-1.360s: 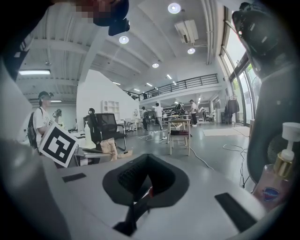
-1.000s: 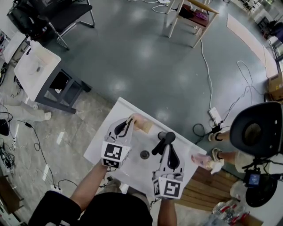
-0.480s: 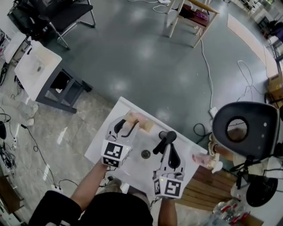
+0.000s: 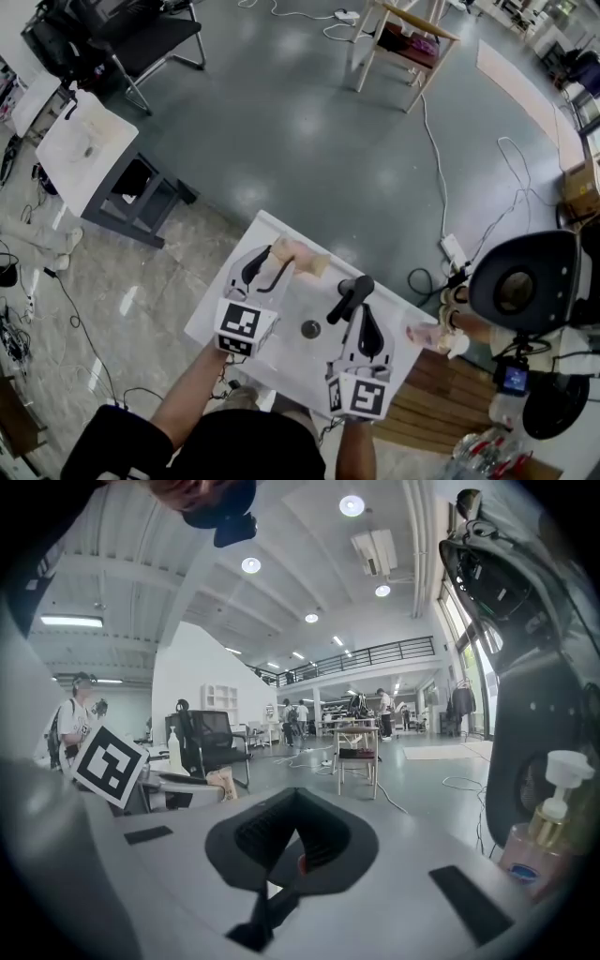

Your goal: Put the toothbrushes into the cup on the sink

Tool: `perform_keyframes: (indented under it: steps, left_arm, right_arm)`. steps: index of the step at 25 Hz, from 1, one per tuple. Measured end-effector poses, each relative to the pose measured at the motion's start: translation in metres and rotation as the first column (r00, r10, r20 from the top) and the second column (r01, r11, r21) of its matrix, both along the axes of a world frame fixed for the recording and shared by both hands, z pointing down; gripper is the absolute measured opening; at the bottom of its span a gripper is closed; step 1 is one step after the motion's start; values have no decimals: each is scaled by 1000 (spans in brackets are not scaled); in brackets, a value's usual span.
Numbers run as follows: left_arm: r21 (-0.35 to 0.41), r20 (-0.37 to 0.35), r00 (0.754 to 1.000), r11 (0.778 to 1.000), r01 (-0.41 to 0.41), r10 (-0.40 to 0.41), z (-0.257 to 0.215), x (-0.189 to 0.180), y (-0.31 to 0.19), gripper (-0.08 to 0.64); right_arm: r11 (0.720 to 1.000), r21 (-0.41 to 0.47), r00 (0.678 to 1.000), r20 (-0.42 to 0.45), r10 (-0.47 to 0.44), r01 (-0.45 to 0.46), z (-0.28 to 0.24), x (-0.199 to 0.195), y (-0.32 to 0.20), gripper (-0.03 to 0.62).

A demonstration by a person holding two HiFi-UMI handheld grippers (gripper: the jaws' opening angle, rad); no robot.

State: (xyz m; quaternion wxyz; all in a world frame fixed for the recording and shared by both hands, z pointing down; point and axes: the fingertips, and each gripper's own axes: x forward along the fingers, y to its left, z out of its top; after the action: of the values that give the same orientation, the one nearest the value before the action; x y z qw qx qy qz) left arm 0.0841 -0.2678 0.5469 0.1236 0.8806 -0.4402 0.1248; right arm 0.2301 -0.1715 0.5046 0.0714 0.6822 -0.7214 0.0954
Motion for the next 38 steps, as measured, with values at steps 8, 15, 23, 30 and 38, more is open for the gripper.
perform_keyframes:
  steps: [8, 15, 23, 30, 38]
  left_arm:
    - [51, -4, 1000, 999, -8, 8, -37, -13, 24, 163]
    - [88, -14, 999, 995, -35, 36, -67, -30, 58, 159]
    - [126, -14, 998, 990, -64, 66, -99, -56, 107, 133]
    - [170, -25, 997, 983, -71, 76, -121, -78, 145, 81]
    - [189, -40, 995, 979, -81, 90, -137, -94, 181, 29]
  right_arm:
    - [999, 46, 1000, -12, 9, -8, -27, -10, 17, -2]
    - [995, 99, 999, -34, 17, -14, -54, -28, 40, -2]
    - [987, 158, 998, -59, 29, -19, -83, -50, 72, -2]
    - [982, 186, 997, -73, 40, -26, -96, -70, 101, -2]
    - [979, 203, 996, -80, 49, -32, -102, -84, 131, -2]
